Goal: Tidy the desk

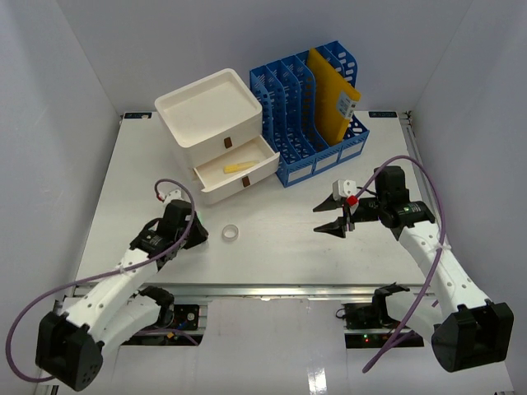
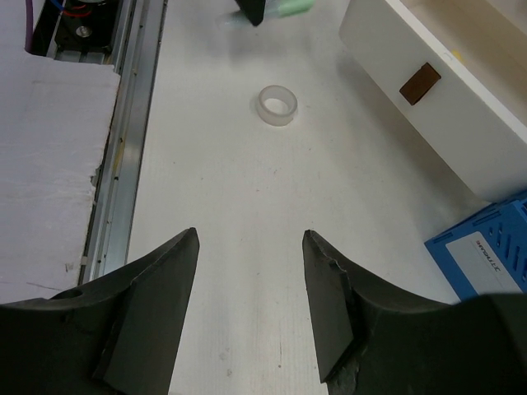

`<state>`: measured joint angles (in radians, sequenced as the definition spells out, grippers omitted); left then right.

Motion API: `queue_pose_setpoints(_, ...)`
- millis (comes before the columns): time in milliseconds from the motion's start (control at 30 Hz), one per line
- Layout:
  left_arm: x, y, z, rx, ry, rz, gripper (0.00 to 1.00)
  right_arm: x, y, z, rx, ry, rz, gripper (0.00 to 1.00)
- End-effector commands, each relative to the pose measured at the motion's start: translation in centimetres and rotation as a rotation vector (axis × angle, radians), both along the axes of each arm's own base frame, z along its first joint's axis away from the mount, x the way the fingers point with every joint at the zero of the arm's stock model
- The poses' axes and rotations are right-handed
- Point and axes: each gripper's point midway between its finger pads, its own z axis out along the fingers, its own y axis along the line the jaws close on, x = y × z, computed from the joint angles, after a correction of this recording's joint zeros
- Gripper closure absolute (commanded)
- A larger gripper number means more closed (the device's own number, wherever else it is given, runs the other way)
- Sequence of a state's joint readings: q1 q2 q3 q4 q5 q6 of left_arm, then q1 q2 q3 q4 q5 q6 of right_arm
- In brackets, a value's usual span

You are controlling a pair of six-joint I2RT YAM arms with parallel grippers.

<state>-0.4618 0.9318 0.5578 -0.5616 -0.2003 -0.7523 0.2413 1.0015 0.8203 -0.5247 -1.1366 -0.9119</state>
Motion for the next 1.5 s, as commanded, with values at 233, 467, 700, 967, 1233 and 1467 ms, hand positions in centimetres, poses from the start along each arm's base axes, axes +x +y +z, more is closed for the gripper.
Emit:
queue_pose_setpoints(233, 4.4, -4.8, 15.9, 0.014, -0.422, -0.434, 0.93, 0.6, -0.1, -2.0, -0.023, 0.053, -0.01, 0.41)
queue_pose_setpoints(467, 12.1, -7.1, 19.7, 0.341, -0.499, -0.725, 0.91, 1.2, -0.5, -3.0, -0.04, 0.084, -0.03, 0.41)
queue_pose_setpoints(700, 18.4, -7.3, 15.9, 0.571, -0.403, -0.807, 0.82, 1.5, -0.7, -3.6, -0.045, 0.113, -0.037, 0.4)
queue_pose_setpoints(967, 19.7, -7.7, 13.9, 0.553, -0.353, -0.766, 0.41, 1.6, -0.8, -3.5, -0.043, 0.112, -0.04, 0.41)
queue_pose_setpoints(1233, 15.4, -7.4, 18.1, 0.358, -0.464, -0.636, 0.15, 1.6, -0.9, -3.4, -0.044, 0.107, -0.044, 0.41)
queue_pose_setpoints(1467, 6.3, -1.6, 18.1, 0.04, -0.449, -0.166, 0.1, 1.8, -1.1, -3.3, -0.046, 0.111, -0.055, 0.41)
